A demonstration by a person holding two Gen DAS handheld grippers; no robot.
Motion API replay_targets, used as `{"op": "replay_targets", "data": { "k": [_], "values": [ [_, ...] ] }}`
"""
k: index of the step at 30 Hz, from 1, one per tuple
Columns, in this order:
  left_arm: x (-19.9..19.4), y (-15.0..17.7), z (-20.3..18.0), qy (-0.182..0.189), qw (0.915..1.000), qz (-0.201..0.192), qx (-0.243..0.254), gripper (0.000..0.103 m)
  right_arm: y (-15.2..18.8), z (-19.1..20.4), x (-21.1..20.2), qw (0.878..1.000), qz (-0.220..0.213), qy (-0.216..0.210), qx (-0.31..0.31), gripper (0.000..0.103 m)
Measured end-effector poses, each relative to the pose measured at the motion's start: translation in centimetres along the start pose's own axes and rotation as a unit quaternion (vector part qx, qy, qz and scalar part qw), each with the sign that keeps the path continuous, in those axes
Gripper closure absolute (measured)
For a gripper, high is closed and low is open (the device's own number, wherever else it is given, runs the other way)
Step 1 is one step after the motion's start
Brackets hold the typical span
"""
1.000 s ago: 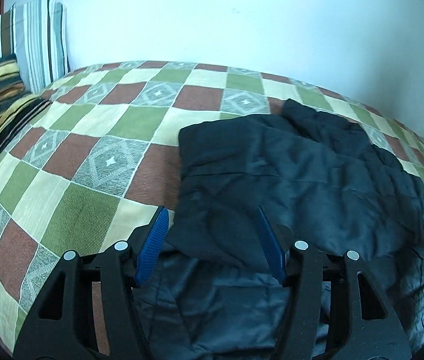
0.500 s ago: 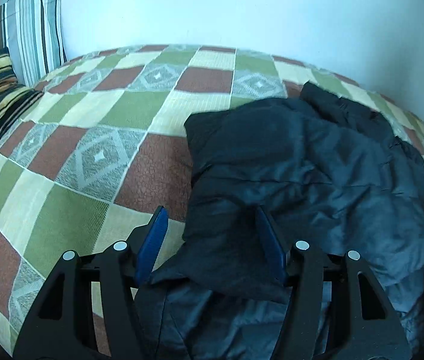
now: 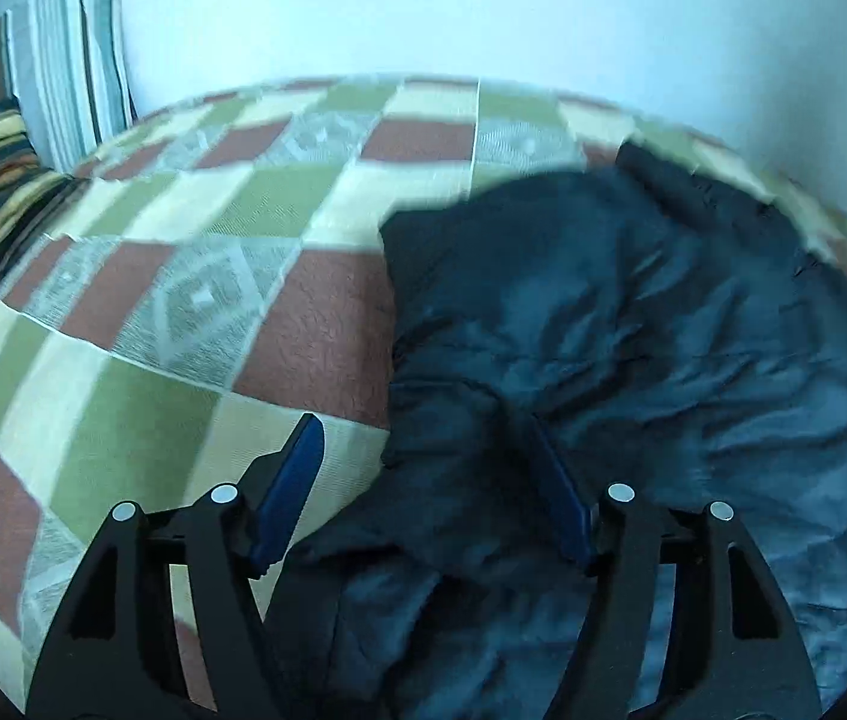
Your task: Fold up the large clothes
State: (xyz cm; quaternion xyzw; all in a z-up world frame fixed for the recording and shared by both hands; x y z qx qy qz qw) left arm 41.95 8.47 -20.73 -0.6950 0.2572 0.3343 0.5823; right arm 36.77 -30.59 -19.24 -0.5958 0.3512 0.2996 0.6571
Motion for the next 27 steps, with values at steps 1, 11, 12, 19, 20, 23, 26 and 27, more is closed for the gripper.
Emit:
{"op": "replay_targets", "data": {
  "k": [1,11,12,19,20,23,26,27],
  "values": [
    [-1.3,-0.4,-0.6,0.012,0.9998,-0.016,-0.001,0.034,-0.6,0.3,-1.2,1.0,-0.021,0.003,-0.001,0.068],
    [0.7,-1.1,-9.8,0.054,0.9977,-0.004,0.041,0.034,-4.7,5.0,1.3,0.997,-0.049,0.03,-0.059,0.052],
    [1.7,-0.5,-10.0,0.048,0.9979,0.009,0.042,0.034,-4.3,4.5,1.7,0.997,-0.041,0.041,-0.058,0.052],
    [2.7,1.3,-9.7,0.045,0.9971,0.019,0.059,0.034,0.4,-0.5,2.0,0.999,0.012,0.046,-0.007,0.057],
    [2.5,1.3,-9.6,0.047,0.9969,0.02,0.059,0.034,0.7,-0.8,1.3,0.999,0.014,0.045,-0.003,0.057],
    [1.1,0.7,-8.9,0.056,0.9973,0.013,0.045,0.034,0.3,-1.3,-1.7,0.998,-0.012,0.066,0.006,0.055],
    [-0.6,-0.5,-9.1,0.07,0.9969,-0.014,0.032,0.034,-2.0,-1.0,-4.2,0.996,-0.061,0.059,0.009,0.054],
    [-0.7,-0.9,-9.5,0.073,0.9967,-0.016,0.033,0.034,-2.9,-0.4,-4.5,0.996,-0.073,0.05,0.008,0.054]
  ]
}}
Point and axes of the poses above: each gripper's, at about its wrist camera, not at the fingertips, and x roughly the way its jaws point, z to its left, y to its underside, the point moved 5 cm from there along x, roughly the way its jaws point, and after that the axes turned 9 degrees about -x, right-handed, at the moved point
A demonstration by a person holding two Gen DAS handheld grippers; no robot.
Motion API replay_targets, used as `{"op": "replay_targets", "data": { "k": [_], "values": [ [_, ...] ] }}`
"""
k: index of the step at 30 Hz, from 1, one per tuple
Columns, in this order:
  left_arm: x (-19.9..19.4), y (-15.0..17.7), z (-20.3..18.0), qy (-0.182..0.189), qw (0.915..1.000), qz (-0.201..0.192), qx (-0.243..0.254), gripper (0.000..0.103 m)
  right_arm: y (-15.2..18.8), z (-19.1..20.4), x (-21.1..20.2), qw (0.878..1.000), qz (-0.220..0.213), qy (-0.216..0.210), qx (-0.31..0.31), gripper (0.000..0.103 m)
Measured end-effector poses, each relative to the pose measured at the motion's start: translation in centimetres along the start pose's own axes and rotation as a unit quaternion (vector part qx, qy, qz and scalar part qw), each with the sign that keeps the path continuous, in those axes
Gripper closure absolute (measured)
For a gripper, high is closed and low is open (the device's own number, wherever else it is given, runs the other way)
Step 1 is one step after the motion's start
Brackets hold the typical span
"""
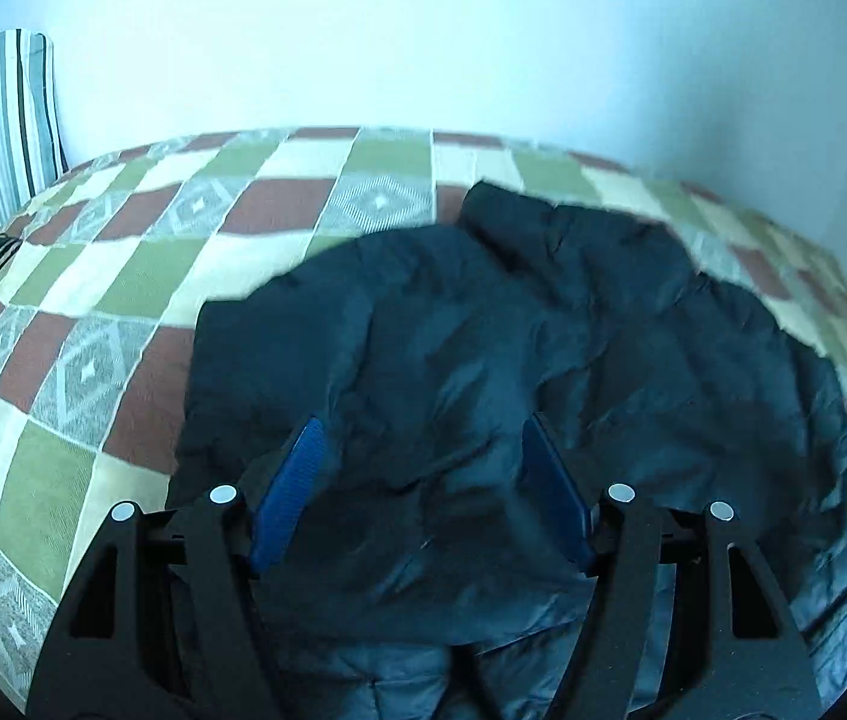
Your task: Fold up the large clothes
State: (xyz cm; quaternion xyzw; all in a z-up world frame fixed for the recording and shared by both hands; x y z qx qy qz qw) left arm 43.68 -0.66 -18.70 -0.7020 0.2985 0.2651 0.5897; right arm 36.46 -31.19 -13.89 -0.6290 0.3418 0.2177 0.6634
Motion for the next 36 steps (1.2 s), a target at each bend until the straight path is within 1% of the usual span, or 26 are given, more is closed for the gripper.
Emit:
{"op": "replay_targets", "data": {
  "k": [2,3,4,6,7,9,10,13,16,18,20,22,24,25,26,28,29,30,32,36],
  "values": [
    [0.1,-0.4,-0.7,0.001,1.0,-0.002,0.005,0.034,-1.5,1.7,0.3,1.0,-0.014,-0.017,-0.011,0.054],
    [0.4,-0.4,-1.2,-0.001,1.0,0.001,0.01,0.034,-2.1,2.9,0.9,0.999,-0.02,-0.037,-0.019,0.054],
    [0.8,-0.3,-1.5,-0.003,0.9999,0.005,0.014,0.034,-2.5,4.1,1.9,0.998,-0.017,-0.053,-0.025,0.054],
    [1.8,0.2,-2.0,-0.011,0.9996,0.016,0.02,0.034,-2.6,6.0,3.9,0.997,-0.006,-0.07,-0.038,0.054],
    [2.5,0.6,-2.1,-0.015,0.9993,0.025,0.023,0.034,-2.4,7.0,5.2,0.996,0.001,-0.069,-0.052,0.054],
    [3.6,1.3,-2.0,-0.027,0.9986,0.038,0.025,0.034,-1.4,8.2,7.3,0.996,0.025,-0.05,-0.076,0.054],
    [4.0,1.7,-2.0,-0.031,0.9983,0.042,0.027,0.034,-0.5,8.6,8.7,0.994,0.043,-0.043,-0.088,0.053],
    [5.5,2.9,-1.9,-0.048,0.9966,0.053,0.041,0.033,1.1,8.7,10.8,0.993,0.057,-0.035,-0.096,0.051],
    [6.2,3.6,-2.0,-0.061,0.9956,0.05,0.052,0.033,1.5,8.6,10.9,0.993,0.056,-0.031,-0.094,0.051],
    [6.0,3.5,-1.9,-0.061,0.9957,0.049,0.05,0.033,1.3,8.6,10.5,0.994,0.05,-0.029,-0.096,0.051],
    [4.8,3.1,-1.7,-0.059,0.9965,0.043,0.041,0.034,0.7,8.7,9.1,0.994,0.039,-0.025,-0.096,0.051],
    [3.0,2.9,-1.1,-0.052,0.9979,0.035,0.017,0.034,0.7,8.7,7.2,0.995,0.024,-0.025,-0.094,0.05],
    [2.0,3.2,-1.1,-0.036,0.9989,0.027,0.009,0.034,0.8,9.2,5.9,0.995,0.009,-0.027,-0.098,0.044],
    [1.9,3.5,-1.4,-0.035,0.9988,0.028,0.019,0.034,1.2,9.7,5.6,0.994,0.009,-0.028,-0.11,0.042],
    [2.2,3.8,-1.7,-0.038,0.9983,0.033,0.031,0.034,1.6,10.2,6.0,0.992,0.019,-0.027,-0.121,0.042],
    [3.6,4.8,-2.1,-0.057,0.9951,0.049,0.065,0.034,3.1,10.8,7.5,0.988,0.049,-0.016,-0.143,0.041],
    [4.4,5.1,-2.1,-0.057,0.9943,0.059,0.067,0.033,3.6,10.8,8.2,0.988,0.053,-0.015,-0.144,0.041],
    [5.0,5.2,-1.8,-0.054,0.9945,0.067,0.061,0.033,3.8,10.7,8.6,0.989,0.052,-0.018,-0.139,0.04],
    [4.8,4.9,-1.8,-0.05,0.9951,0.064,0.057,0.033,3.4,10.4,8.1,0.99,0.045,-0.026,-0.133,0.04],
    [1.4,4.5,-1.3,-0.043,0.9967,0.041,0.055,0.033,3.1,9.1,4.4,0.992,0.023,-0.043,-0.115,0.04]
  ]
}}
Point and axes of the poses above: each gripper's, at about its wrist camera, not at the fingertips, and x roughly the way its jaws point, z to its left, y to its underside, the point moved 5 cm from there along x, roughly the way its jaws point, and after that the axes turned 9 degrees about -x, right-handed, at the moved point
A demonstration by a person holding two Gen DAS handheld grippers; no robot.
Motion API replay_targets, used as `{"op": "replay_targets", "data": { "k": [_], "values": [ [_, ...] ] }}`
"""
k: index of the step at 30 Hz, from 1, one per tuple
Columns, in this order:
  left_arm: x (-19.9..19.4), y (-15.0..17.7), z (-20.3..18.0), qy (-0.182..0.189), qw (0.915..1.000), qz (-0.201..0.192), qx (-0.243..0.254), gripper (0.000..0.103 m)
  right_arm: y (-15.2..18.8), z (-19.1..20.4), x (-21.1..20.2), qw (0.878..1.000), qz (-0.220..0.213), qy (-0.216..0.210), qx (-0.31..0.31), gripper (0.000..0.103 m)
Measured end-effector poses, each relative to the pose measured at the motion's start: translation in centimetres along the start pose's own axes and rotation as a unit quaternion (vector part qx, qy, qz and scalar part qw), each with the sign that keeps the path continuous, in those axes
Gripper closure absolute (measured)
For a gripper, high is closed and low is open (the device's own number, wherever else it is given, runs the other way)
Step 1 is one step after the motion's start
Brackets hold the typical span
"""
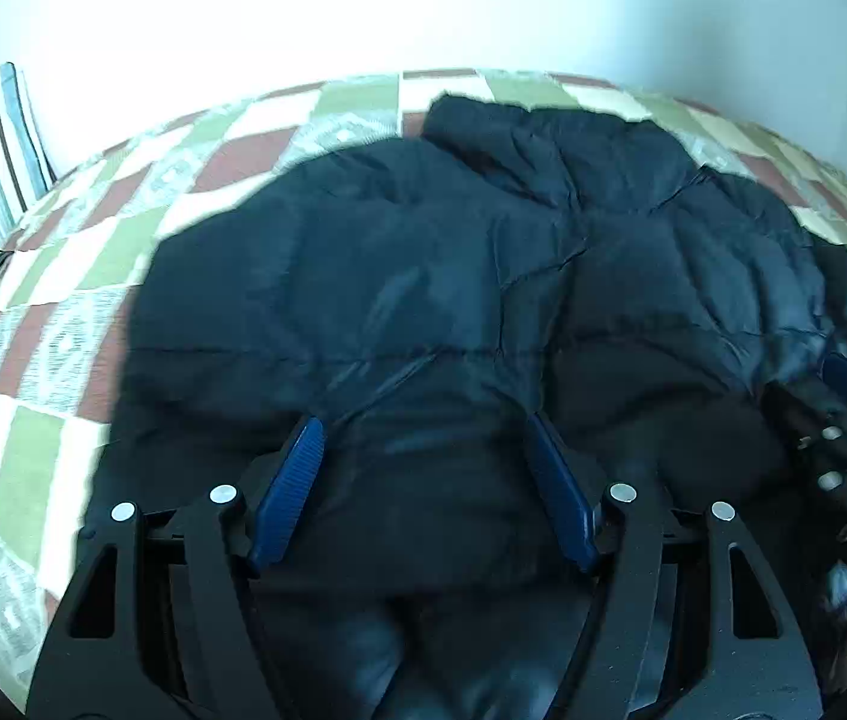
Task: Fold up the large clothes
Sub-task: 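Fold the hem toward the collar with both grippers and release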
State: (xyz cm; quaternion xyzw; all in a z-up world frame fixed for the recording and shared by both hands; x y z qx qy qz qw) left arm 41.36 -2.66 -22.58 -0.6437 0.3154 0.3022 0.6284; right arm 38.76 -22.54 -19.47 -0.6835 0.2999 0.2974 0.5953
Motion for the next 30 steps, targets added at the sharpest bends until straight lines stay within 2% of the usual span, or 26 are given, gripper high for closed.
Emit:
{"op": "replay_targets", "data": {
  "k": [3,5,8,12,18,24,30],
  "values": [
    [-3.4,1.1,2.0,0.002,0.9997,-0.022,-0.009,0.033,2.0,-1.8,-4.0,1.0,-0.015,0.004,0.007,0.037],
    [-5.6,2.4,3.6,-0.004,0.9995,-0.029,-0.01,0.03,4.0,-3.4,-6.5,1.0,-0.018,0.008,0.015,0.031],
    [-9.3,5.6,7.2,-0.009,0.999,-0.035,-0.027,0.029,7.8,-6.5,-10.0,0.999,-0.013,0.024,0.031,0.031],
    [-13.4,10.8,12.4,-0.026,0.9976,-0.024,-0.06,0.028,13.9,-10.5,-14.1,0.997,0.006,0.052,0.063,0.031],
    [-16.6,17.1,16.7,-0.035,0.995,0.002,-0.094,0.028,21.3,-14.6,-18.1,0.99,0.034,0.061,0.123,0.031],
    [-18.1,20.8,18.2,-0.03,0.9922,0.019,-0.119,0.027,25.9,-15.5,-19.6,0.986,0.044,0.05,0.15,0.03],
    [-18.7,22.6,18.5,-0.02,0.9915,0.021,-0.127,0.022,27.9,-14.0,-19.8,0.987,0.05,0.024,0.153,0.03]
  ]
}}
Point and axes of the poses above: each gripper's, at about its wrist camera, not at the fingertips, and x roughly the way its jaws point, z to its left, y to its underside, the point moved 5 cm from there along x, roughly the way its jaws point, and after that the axes turned 9 degrees about -x, right-handed, at the moved point
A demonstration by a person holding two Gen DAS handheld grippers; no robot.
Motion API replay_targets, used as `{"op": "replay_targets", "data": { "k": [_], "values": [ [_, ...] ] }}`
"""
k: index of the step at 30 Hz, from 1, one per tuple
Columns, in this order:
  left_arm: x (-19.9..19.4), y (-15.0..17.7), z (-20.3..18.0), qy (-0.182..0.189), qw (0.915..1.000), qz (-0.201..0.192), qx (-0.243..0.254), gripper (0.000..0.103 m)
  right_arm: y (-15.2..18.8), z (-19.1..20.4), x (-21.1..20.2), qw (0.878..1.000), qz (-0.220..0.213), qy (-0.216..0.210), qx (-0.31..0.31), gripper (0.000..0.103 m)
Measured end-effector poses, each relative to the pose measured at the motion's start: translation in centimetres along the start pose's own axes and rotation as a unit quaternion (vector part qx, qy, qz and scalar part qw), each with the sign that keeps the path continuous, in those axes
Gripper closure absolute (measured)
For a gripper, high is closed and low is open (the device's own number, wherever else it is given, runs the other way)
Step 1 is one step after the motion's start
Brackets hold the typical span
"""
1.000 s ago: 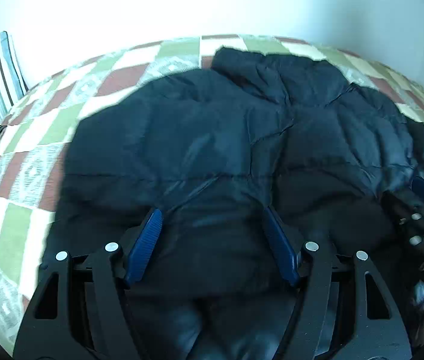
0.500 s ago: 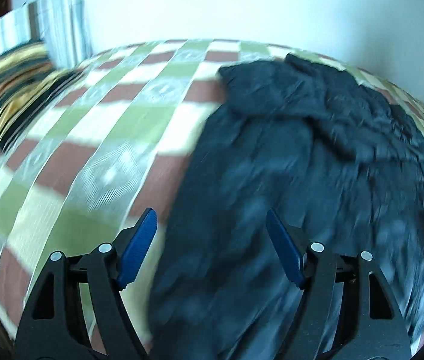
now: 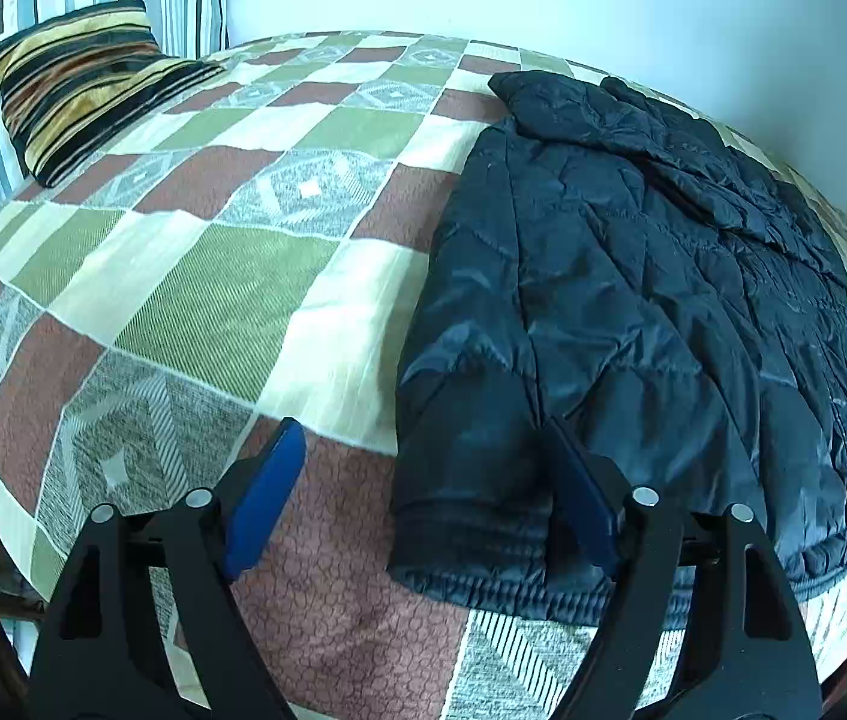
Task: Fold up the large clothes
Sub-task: 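Fold the hem toward the collar with both grippers and release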
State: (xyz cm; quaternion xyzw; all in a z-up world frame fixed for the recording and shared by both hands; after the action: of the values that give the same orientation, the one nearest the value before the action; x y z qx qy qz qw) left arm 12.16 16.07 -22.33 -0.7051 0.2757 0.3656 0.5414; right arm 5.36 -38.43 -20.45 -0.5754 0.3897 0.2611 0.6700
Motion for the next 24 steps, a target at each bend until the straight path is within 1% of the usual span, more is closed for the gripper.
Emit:
{"op": "replay_targets", "data": {
  "k": [2,5,9,12,13,14,16,17,19,20,22,23,24],
  "values": [
    [-0.1,0.2,0.2,0.008,0.9999,0.005,-0.009,0.022,0.5,0.3,0.0,1.0,0.0,-0.005,0.0,0.027],
    [-0.5,0.5,0.9,0.017,0.9997,0.006,-0.02,0.021,0.7,0.2,0.1,1.0,-0.002,-0.008,0.002,0.026],
    [-0.2,1.2,1.2,0.028,0.999,0.016,-0.03,0.021,1.2,0.3,0.5,1.0,0.005,-0.025,0.018,0.026],
    [0.0,1.3,1.3,0.033,0.9986,0.018,-0.037,0.021,1.4,0.9,0.5,1.0,0.005,-0.029,0.01,0.027],
    [0.1,1.3,1.4,0.035,0.9984,0.019,-0.039,0.021,1.5,1.2,0.5,1.0,0.005,-0.03,0.004,0.031],
    [0.1,1.3,1.4,0.036,0.9983,0.02,-0.041,0.021,1.6,1.3,0.4,0.999,0.005,-0.033,0.001,0.039],
    [0.0,1.4,1.3,0.042,0.998,0.022,-0.042,0.024,1.7,1.7,0.4,0.999,0.006,-0.041,0.001,0.046],
    [-0.1,1.4,1.3,0.044,0.9979,0.022,-0.042,0.025,1.7,1.8,0.4,0.999,0.006,-0.039,0.0,0.047],
    [-0.2,1.6,1.1,0.059,0.9968,0.027,-0.047,0.038,1.8,2.0,0.4,0.999,0.007,-0.043,-0.001,0.051],
    [-0.3,1.7,0.9,0.067,0.9961,0.029,-0.05,0.041,1.8,2.0,0.4,0.999,0.008,-0.045,0.0,0.054],
    [-0.3,1.8,0.8,0.077,0.9952,0.031,-0.052,0.051,1.8,2.1,0.3,0.999,0.009,-0.052,0.002,0.059],
    [-0.4,1.8,0.7,0.082,0.9947,0.032,-0.052,0.055,1.8,2.1,0.3,0.999,0.009,-0.054,0.002,0.063],
    [-0.4,1.9,0.5,0.095,0.9934,0.036,-0.054,0.065,1.8,2.2,0.3,0.998,0.008,-0.057,0.003,0.066]
  ]
}}
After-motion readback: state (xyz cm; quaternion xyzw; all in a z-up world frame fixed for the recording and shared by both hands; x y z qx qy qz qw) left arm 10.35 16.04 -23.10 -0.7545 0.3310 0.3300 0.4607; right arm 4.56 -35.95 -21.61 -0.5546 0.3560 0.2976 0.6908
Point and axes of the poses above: each gripper's, at about its wrist camera, not at the fingertips, and x roughly the way its jaws point, z to its left, y to its underside, the point moved 5 cm from there along x, roughly the way its jaws point, and after that the axes turned 9 degrees about -x, right-handed, at the moved point
